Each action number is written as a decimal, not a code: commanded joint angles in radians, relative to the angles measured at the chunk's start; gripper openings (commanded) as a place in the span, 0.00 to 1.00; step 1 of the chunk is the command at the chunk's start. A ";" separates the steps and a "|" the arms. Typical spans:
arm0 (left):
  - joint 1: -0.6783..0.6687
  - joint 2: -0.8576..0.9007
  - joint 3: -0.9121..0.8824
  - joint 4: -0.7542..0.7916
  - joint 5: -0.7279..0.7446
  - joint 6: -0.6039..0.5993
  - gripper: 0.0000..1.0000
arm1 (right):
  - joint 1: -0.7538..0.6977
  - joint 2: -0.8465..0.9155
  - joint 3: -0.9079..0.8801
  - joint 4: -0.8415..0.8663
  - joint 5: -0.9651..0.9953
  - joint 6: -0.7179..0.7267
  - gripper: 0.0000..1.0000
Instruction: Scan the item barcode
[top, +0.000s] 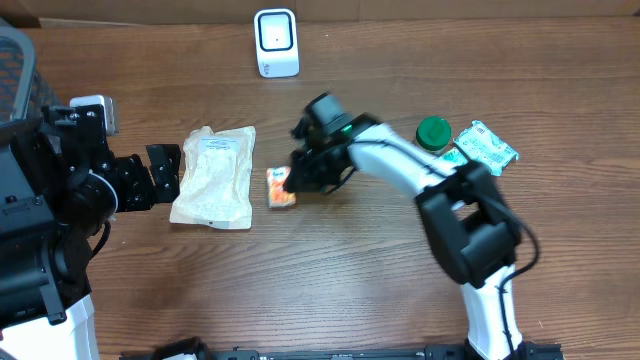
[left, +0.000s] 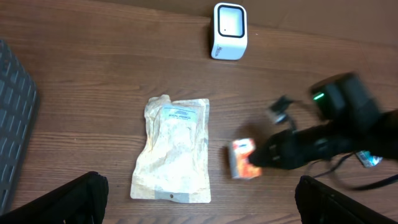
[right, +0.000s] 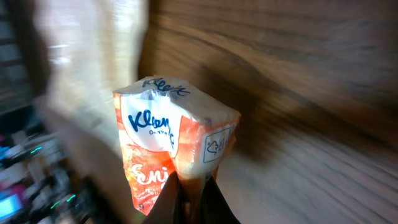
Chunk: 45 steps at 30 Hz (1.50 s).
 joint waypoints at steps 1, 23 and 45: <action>0.005 0.003 0.018 0.001 -0.002 0.020 0.99 | -0.087 -0.085 0.029 -0.036 -0.254 -0.169 0.04; 0.005 0.003 0.018 0.001 -0.002 0.020 1.00 | 0.100 -0.077 0.166 -0.362 1.258 -0.014 0.04; 0.005 0.003 0.018 0.001 -0.003 0.020 1.00 | 0.341 -0.016 0.148 -0.325 1.143 -0.023 0.47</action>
